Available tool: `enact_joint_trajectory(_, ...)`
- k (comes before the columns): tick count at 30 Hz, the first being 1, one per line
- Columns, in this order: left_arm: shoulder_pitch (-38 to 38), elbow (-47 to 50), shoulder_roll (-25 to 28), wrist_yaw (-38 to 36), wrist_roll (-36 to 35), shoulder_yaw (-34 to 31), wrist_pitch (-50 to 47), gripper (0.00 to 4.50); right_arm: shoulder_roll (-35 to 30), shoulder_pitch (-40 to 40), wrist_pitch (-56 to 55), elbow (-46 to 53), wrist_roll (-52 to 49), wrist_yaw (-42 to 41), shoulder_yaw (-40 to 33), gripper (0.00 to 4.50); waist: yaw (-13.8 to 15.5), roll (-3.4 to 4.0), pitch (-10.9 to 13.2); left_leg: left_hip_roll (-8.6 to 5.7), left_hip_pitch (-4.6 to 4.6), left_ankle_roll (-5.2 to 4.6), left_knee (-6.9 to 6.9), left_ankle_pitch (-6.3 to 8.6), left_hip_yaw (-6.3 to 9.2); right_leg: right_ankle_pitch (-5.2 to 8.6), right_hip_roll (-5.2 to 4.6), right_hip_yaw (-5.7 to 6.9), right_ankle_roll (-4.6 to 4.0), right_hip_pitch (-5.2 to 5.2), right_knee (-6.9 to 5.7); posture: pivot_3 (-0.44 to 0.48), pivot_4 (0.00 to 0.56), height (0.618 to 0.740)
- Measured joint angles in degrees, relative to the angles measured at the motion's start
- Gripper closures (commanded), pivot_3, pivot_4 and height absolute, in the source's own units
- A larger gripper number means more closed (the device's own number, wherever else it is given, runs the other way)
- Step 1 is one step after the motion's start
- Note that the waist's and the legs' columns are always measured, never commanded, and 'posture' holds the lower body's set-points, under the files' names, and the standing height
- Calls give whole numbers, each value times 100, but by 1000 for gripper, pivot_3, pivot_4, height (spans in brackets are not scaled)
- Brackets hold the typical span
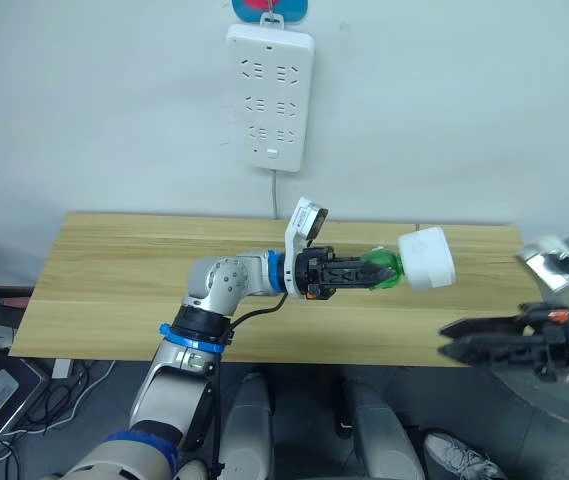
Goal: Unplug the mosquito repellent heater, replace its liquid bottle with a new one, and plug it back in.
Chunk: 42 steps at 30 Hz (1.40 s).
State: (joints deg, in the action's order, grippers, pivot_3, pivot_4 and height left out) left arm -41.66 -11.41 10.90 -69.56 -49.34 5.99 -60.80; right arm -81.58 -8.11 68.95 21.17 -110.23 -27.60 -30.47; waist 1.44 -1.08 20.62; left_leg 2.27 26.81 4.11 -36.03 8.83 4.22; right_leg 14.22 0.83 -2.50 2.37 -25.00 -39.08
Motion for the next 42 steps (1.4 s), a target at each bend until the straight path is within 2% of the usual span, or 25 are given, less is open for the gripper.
enact_joint_trajectory(3,57,51,141,-121,-1,68,-17,2173,184,288,-47,-546,744,87,154,3210,-8,0,0,0,0,0,0,0,-1,-1,0,-1,1,-1,0,114,331,740)
enact_joint_trajectory(6,133,221,303,-286,-5,247,-137,2173,621,1418,-335,-1149,1518,178,893,4289,-46,1,0,1,-3,-1,1,-1,-7,-3,1,-6,2,-5,-1,119,329,740)
enact_joint_trajectory(7,140,253,317,-320,-8,263,-149,2173,841,1783,-367,-1250,1692,193,1118,4468,-55,0,0,3,-4,-2,2,-1,-6,-3,3,-5,2,-4,-1,120,329,740)
enact_joint_trajectory(9,126,274,321,-363,-9,277,-153,2173,1390,2447,-394,-1346,1959,291,1584,4468,-68,0,0,4,-3,-2,5,-2,-5,-4,5,-4,2,-6,-2,126,330,740)
enact_joint_trajectory(11,107,280,311,-363,-9,282,-153,2173,1760,2751,-333,-1361,2082,394,1883,4468,-61,1,0,3,-1,-2,8,-1,-5,-4,5,-4,2,-8,-1,126,330,740)
enact_joint_trajectory(14,94,278,300,-358,-9,276,-152,2173,2004,2822,-156,-1290,2090,492,2051,4468,-27,1,0,3,3,-2,9,-1,-4,-3,2,-2,2,-10,2,140,331,740)
enact_joint_trajectory(18,57,216,263,-289,21,223,-95,2173,1854,2302,119,-624,1201,611,1947,4468,28,1,0,-3,7,-3,7,-1,3,-3,-4,4,2,-7,3,141,332,740)
enact_joint_trajectory(21,43,128,210,-178,115,180,43,2173,1452,1867,28,-40,196,705,1775,4468,7,1,0,-4,6,-3,4,-2,1,-3,-7,0,3,-4,4,135,330,740)
enact_joint_trajectory(26,34,-15,99,-97,220,177,151,2173,1140,1606,-306,409,-118,232,1592,4468,-12,1,0,-3,1,-12,0,-7,0,-9,-4,-1,4,0,3,124,326,740)
enact_joint_trajectory(28,32,-24,101,-112,246,183,184,2173,1095,1873,-415,406,-120,28,1656,4468,-36,1,0,-2,0,-12,1,-7,-2,-9,-4,-2,5,-1,3,119,324,740)
enact_joint_trajectory(30,21,-36,117,-135,301,225,247,2173,1239,2641,-558,251,-128,50,1834,4468,-61,1,0,0,-2,-12,2,-7,-4,-10,-2,-2,3,-2,1,119,324,740)
enact_joint_trajectory(34,16,-23,125,-247,380,343,290,2173,1941,3934,-647,-372,-139,754,2218,4468,-55,-1,-1,0,3,-12,5,-7,-2,-11,-1,-1,1,-7,3,108,317,740)
enact_joint_trajectory(37,21,-9,148,-290,436,392,295,2173,2340,4461,-680,-854,-135,1884,2471,4468,-41,0,-1,-1,8,-12,8,-8,0,-11,-3,1,1,-12,3,110,317,740)
enact_joint_trajectory(42,37,30,199,-357,436,398,272,2173,1997,4576,-546,-985,58,2941,2841,4468,0,0,-1,-5,12,-12,9,-7,0,-11,-7,2,0,-14,6,123,317,740)
